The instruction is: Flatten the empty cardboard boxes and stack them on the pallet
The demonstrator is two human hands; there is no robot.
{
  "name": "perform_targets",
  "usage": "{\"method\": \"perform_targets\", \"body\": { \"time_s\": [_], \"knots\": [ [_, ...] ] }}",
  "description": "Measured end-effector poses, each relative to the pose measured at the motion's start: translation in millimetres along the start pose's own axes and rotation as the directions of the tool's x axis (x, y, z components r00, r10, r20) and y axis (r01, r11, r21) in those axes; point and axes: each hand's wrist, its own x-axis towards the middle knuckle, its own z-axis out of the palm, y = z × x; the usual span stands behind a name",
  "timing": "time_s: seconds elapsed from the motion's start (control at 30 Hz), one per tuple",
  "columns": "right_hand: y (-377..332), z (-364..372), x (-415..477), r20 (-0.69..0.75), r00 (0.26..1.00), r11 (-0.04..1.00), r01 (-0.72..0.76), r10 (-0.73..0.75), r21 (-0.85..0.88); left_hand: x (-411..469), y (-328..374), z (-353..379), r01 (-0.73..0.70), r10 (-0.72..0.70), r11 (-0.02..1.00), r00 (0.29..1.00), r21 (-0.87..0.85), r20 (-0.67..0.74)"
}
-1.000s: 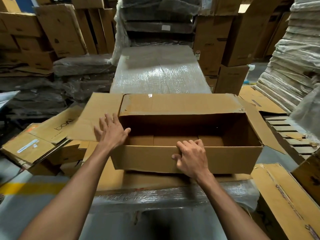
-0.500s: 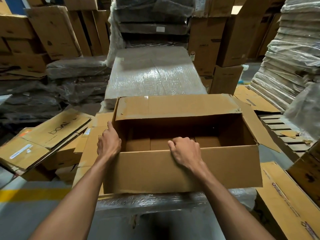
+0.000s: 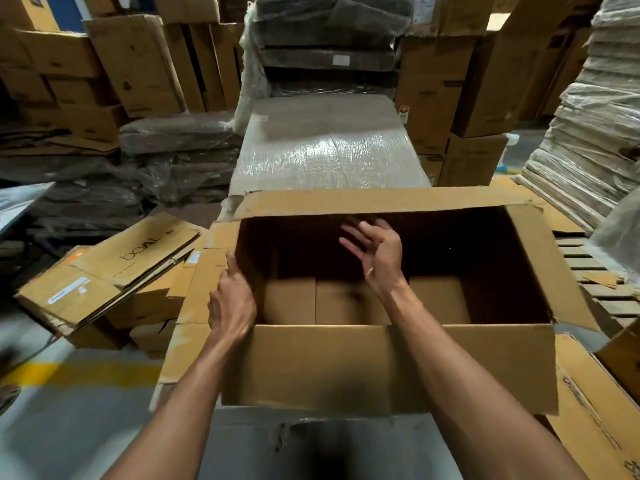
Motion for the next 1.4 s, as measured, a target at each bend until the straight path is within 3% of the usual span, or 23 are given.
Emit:
{"method": "perform_targets", "body": {
  "time_s": [0.1,0.17,0.23,0.3,0.37,0.47,0.53,0.67,0.9,1.0,1.1,1.27,1.4],
  "knots": [
    [-18,9,10,0.085,0.977,0.916,0.212,-0.194,-0.341,-7,0,-1,0.022,-0.022,0.997,1.000,-0.078,0.007],
    [-34,14,23,0.171,0.949,0.690,0.311,-0.266,-0.654,-12,-1,-4,0.017,-0.019,0.992,1.000,-0.125,-0.012],
    [-49,16,40,0.274,0.907,0.383,0.387,-0.319,-0.838,-18,-1,-7,0.006,-0.009,0.995,1.000,-0.103,-0.025],
    [-61,17,57,0.349,0.876,0.090,0.398,-0.334,-0.913,-23,0,-10,-0.019,0.018,0.999,0.999,-0.036,-0.031],
    [-67,15,69,0.369,0.884,-0.114,0.351,-0.287,-0.929,-24,-3,-10,-0.052,0.053,0.999,0.998,0.013,-0.027],
    [-66,5,79,0.356,0.911,-0.337,0.275,-0.207,-0.900,-26,-3,-10,-0.071,0.071,0.997,0.997,0.009,-0.026],
    [-62,-3,81,0.374,0.914,-0.414,0.282,-0.159,-0.865,-28,-2,-10,-0.069,0.069,0.998,0.998,-0.008,-0.015],
    [-54,-18,83,0.354,0.931,-0.497,0.267,-0.089,-0.826,-28,-1,-10,-0.091,0.091,0.996,0.996,-0.010,-0.014],
    [-57,-18,99,0.237,0.968,-0.479,0.248,0.084,-0.842,-19,1,-5,-0.091,0.092,0.996,0.994,0.018,-0.058],
    [-52,-20,94,0.263,0.963,-0.473,0.255,0.051,-0.843,-14,-1,-3,-0.068,0.067,0.998,0.995,-0.012,-0.073],
    [-40,-26,76,0.315,0.947,-0.381,0.271,-0.057,-0.884,-4,2,-2,-0.090,0.080,0.992,0.992,-0.094,-0.101],
    [-29,-46,33,0.275,0.936,-0.104,0.258,-0.218,-0.961,3,10,-3,-0.230,0.210,0.953,0.971,-0.197,-0.116],
    [-30,-86,-3,0.175,0.926,-0.072,0.160,-0.335,-0.984,-11,-3,4,-0.264,0.238,0.930,0.963,-0.255,-0.127]
  ]
}}
